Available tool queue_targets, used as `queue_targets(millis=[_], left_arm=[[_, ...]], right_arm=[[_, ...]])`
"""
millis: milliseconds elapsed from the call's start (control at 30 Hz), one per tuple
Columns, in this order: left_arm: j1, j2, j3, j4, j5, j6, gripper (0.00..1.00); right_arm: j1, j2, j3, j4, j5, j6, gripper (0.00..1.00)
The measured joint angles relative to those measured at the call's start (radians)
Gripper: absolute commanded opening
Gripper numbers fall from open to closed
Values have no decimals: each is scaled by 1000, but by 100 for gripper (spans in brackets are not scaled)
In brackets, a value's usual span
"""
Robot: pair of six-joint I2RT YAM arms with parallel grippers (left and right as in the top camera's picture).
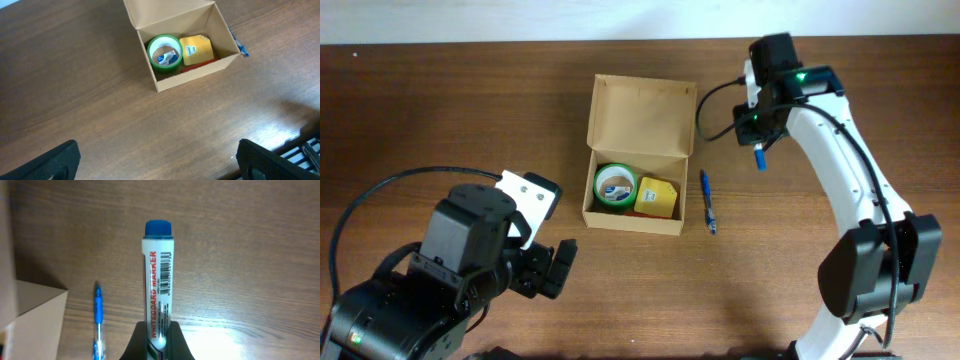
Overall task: Pack container
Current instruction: 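Lift the marker and carry it over the cardboard box, then lower the marker into the box and open the right gripper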
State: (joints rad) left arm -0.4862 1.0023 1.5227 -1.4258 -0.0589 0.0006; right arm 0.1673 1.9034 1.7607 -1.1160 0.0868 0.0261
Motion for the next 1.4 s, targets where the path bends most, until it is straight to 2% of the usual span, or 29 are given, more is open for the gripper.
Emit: queue_targets(millis=[267, 367, 500, 800, 1000, 1400], left_arm=[[0, 0, 0, 0, 0, 0, 100], [0, 0, 0, 0, 0, 0, 100], [0, 0, 0, 0, 0, 0, 100], [0, 0, 0, 0, 0, 0, 100], [0, 0, 0, 0, 0, 0, 100], [0, 0, 0, 0, 0, 0, 100]], right_arm=[[0, -41, 74, -52, -50, -12, 4], [10, -73, 74, -58, -141, -86, 4], [69, -110, 77, -99, -272, -255, 4], [264, -120, 78, -118, -370, -528, 4], [346, -112, 78, -119, -378, -630, 4], [442, 3, 77, -128, -393, -729, 4]])
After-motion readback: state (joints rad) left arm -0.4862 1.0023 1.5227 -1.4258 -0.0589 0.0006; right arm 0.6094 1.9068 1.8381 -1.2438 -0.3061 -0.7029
